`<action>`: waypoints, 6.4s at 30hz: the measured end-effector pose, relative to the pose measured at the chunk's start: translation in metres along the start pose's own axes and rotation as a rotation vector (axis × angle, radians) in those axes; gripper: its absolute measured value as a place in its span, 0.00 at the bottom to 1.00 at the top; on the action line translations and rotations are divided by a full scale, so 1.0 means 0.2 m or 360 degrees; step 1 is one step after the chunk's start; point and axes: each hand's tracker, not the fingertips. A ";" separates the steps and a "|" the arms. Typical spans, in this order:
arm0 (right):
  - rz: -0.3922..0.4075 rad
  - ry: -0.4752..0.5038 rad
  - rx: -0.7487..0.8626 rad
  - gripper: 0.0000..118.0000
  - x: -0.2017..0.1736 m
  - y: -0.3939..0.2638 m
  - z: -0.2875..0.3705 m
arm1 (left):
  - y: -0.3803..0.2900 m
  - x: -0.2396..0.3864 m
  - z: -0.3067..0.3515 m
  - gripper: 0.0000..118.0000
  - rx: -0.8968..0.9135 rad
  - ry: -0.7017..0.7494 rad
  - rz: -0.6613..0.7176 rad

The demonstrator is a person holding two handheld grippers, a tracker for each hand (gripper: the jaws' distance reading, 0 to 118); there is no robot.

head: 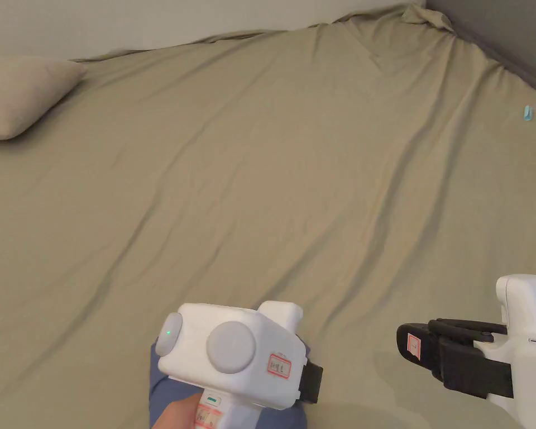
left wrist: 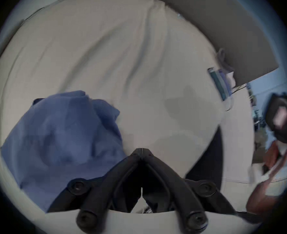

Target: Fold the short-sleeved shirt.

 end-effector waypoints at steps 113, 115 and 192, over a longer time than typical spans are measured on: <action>0.0677 -0.0700 0.1153 0.05 -0.46 1.02 0.43 | -0.03 0.03 1.62 0.12 0.1853 0.1311 0.0146; 0.0687 -0.0714 0.1144 0.51 -0.47 1.02 0.41 | -0.03 0.01 1.62 0.52 0.1835 0.1298 0.0157; 0.0601 -0.0579 0.1103 1.00 -0.65 0.99 0.44 | -0.12 0.07 1.62 1.00 0.1934 0.1439 0.0107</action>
